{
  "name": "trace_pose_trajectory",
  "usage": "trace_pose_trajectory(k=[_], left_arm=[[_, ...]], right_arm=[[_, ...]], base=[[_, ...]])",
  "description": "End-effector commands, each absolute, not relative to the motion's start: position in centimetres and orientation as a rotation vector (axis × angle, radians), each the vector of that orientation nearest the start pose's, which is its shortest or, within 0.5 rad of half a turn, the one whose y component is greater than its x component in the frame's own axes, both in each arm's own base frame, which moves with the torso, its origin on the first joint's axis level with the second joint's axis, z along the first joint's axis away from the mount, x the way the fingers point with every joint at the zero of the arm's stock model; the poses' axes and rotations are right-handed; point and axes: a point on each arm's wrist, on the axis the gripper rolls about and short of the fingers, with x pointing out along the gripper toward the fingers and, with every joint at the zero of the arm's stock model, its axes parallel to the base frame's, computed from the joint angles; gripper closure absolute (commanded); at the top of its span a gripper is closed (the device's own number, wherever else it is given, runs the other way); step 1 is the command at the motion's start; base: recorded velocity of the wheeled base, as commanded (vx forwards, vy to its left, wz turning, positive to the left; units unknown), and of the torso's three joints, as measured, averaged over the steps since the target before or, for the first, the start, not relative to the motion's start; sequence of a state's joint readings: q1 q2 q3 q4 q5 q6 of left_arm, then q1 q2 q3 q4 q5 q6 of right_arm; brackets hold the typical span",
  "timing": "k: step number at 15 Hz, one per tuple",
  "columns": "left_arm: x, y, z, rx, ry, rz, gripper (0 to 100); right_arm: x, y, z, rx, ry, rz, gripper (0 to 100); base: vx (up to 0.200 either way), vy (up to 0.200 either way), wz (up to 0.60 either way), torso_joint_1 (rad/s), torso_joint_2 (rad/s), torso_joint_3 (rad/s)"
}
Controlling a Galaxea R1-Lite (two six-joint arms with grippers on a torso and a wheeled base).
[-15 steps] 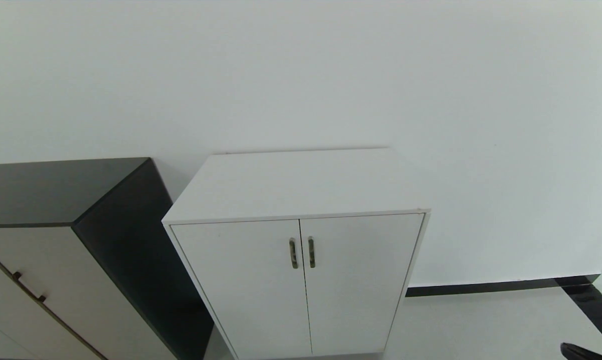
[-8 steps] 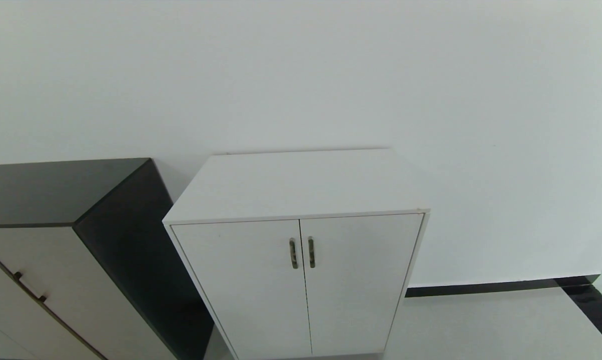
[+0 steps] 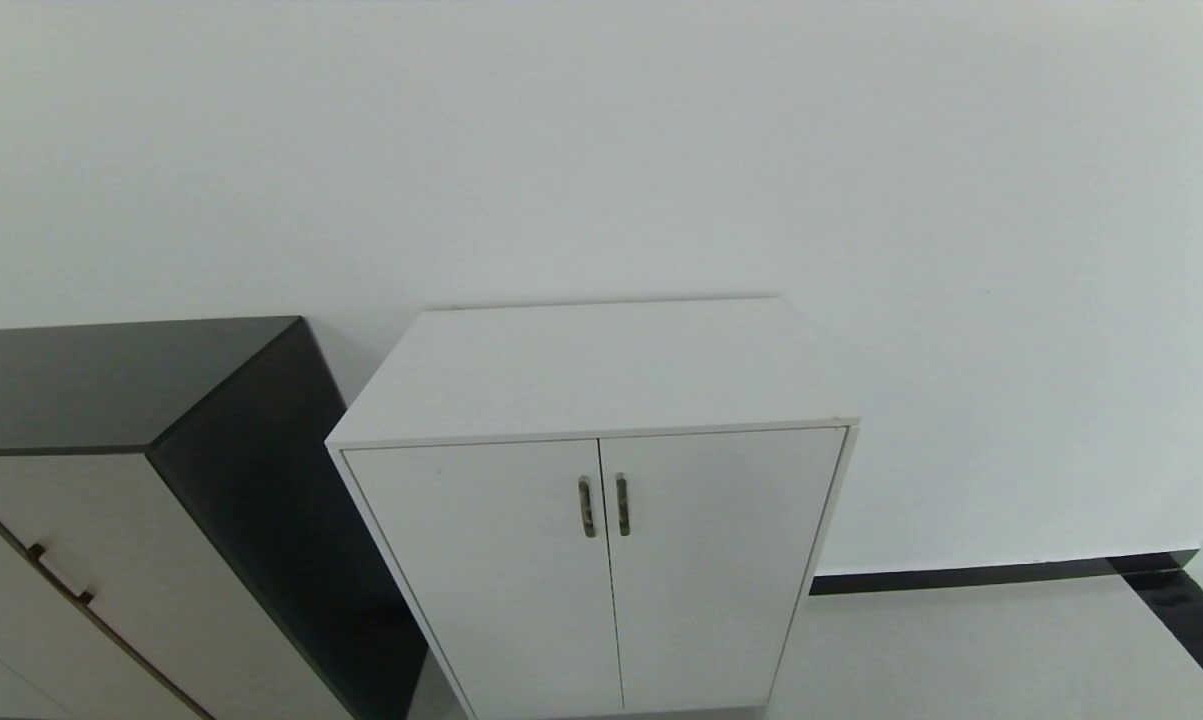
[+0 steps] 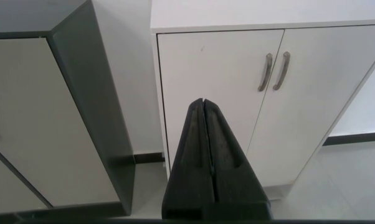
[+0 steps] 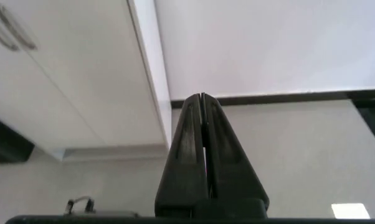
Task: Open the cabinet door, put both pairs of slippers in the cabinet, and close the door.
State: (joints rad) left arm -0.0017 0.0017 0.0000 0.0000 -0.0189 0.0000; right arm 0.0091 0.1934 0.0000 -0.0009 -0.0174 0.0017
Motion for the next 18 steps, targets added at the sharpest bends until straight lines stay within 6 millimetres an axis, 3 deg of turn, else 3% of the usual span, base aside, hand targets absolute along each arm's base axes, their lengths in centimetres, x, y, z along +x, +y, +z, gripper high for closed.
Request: trace_pose_trajectory(k=[1, 3, 18], left_arm=[[-2.27, -0.04, 7.55, 0.000, 0.002, -0.020, 100], [-2.27, -0.04, 7.55, 0.000, 0.002, -0.020, 100], [-2.27, -0.04, 7.55, 0.002, 0.002, -0.020, 100]], right_arm=[[-1.64, -0.03, 7.73, 0.001, 0.083, -0.025, 100], [-2.28, -0.03, 7.56, -0.003, -0.002, -0.018, 100], [-2.28, -0.02, 7.58, 0.015, -0.003, -0.014, 100]], base=[[0.000, 0.000, 0.00, 0.000, 0.00, 0.000], [0.000, 0.000, 0.00, 0.000, 0.00, 0.000], [0.000, 0.000, 0.00, 0.000, 0.00, 0.000]])
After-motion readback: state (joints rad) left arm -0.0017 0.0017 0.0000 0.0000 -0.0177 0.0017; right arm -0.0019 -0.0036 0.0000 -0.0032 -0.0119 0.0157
